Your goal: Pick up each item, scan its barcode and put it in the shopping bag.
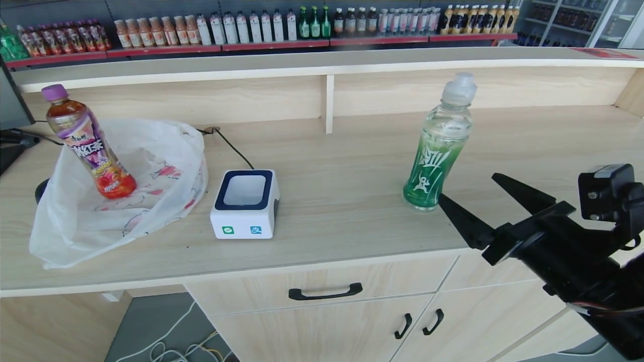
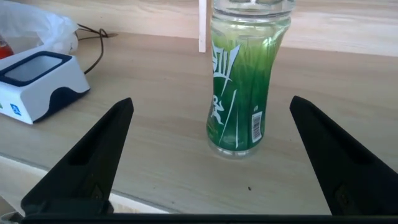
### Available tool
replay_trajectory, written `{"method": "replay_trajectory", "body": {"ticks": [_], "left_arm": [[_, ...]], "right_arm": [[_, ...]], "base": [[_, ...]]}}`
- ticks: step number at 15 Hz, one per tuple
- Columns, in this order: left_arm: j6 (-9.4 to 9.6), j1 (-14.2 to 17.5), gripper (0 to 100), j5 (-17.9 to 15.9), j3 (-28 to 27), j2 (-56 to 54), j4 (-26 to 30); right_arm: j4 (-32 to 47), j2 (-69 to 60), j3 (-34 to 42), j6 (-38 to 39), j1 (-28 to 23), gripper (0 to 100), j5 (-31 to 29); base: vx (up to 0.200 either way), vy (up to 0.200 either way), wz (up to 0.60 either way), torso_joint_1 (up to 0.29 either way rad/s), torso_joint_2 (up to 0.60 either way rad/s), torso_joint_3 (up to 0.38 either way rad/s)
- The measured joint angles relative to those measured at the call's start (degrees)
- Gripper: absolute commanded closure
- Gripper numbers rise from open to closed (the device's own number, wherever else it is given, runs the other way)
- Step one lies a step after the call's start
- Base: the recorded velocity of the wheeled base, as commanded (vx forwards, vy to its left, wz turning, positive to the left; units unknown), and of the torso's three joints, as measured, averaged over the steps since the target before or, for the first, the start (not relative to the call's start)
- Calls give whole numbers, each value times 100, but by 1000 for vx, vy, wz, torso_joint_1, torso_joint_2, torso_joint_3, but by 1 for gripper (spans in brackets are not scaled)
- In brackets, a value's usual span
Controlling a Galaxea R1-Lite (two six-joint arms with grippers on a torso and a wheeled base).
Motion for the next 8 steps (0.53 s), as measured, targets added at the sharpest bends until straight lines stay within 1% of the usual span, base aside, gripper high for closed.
{"method": "replay_trajectory", "body": {"ticks": [2,5,8], "left_arm": [[2,2,0,0,0,0,2],[2,0,0,0,0,0,0],[0,0,0,0,0,0,5]], "right_arm": [[-2,199,-250,0,-99,0,-5],[4,522,-662,-11,-378,0,-2],[2,836,-1019,-55,-444,0,1]], "base": [[0,0,0,0,0,0],[0,0,0,0,0,0],[0,0,0,0,0,0]]}}
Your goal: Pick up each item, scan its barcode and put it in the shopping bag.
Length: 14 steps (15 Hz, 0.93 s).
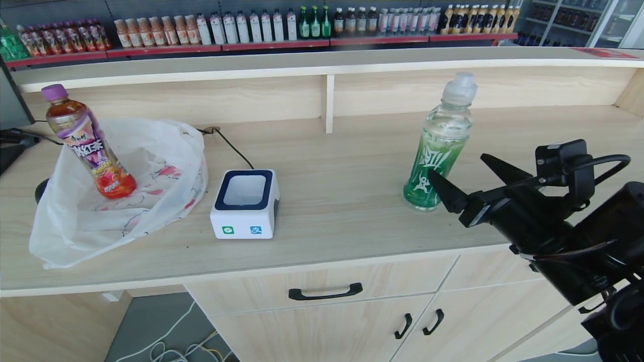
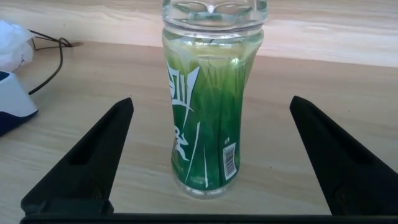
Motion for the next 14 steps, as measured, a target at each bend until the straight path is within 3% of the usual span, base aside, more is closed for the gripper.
{"method": "replay_trajectory", "body": {"ticks": [14], "left_arm": [[5,2,0,0,0,0,-5]], "right_arm": [[-2,750,-905,-385,44,0,-44]], "base": [[0,0,0,0,0,0]]}}
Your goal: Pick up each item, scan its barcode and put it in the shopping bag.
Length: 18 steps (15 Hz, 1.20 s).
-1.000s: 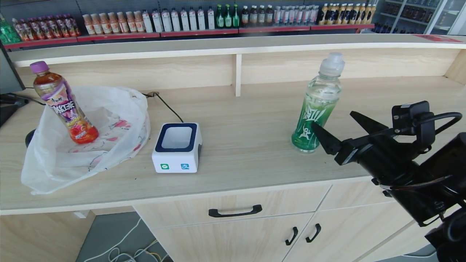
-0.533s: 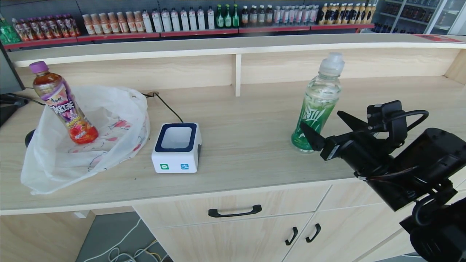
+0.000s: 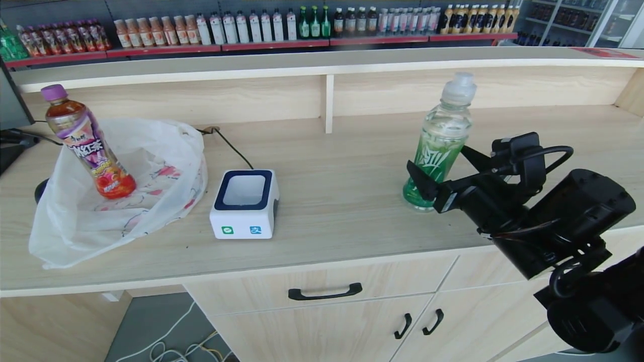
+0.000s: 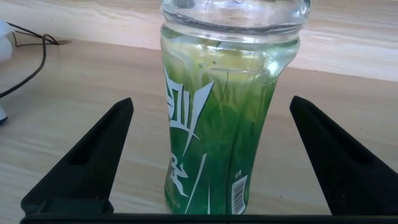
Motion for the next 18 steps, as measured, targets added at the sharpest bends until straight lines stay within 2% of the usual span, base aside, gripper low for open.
{"method": "replay_trajectory", "body": {"ticks": [4,18], "left_arm": [[-2,0,0,0,0,0,2],[-5,0,0,0,0,0,2]], "right_arm": [[-2,110,-249,-204,-88,0,7],[0,623,-923,-182,-116,0,11]], "base": [[0,0,0,0,0,0],[0,0,0,0,0,0]]}}
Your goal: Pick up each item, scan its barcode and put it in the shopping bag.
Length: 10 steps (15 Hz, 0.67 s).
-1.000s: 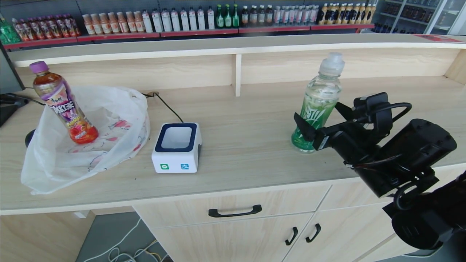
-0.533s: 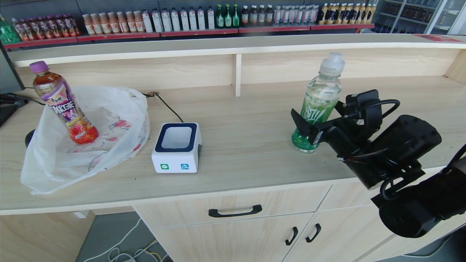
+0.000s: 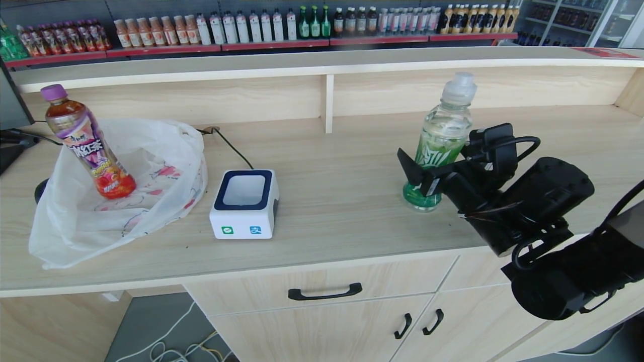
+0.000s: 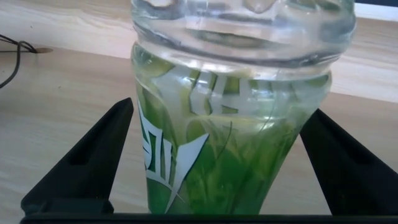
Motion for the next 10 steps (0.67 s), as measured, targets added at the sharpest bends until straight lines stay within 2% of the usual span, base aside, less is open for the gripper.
{"method": "replay_trajectory", "body": {"ticks": [1,2,10], "left_arm": [[0,0,0,0,0,0,0],[0,0,0,0,0,0,0],[0,0,0,-2,0,0,0]], "right_arm": [[2,5,-9,0,0,0,-1],[0,5,-12,-2,0,100,0],[-11,-102,-37,187,4,100,-9]], "base": [[0,0,0,0,0,0],[0,0,0,0,0,0],[0,0,0,0,0,0]]}}
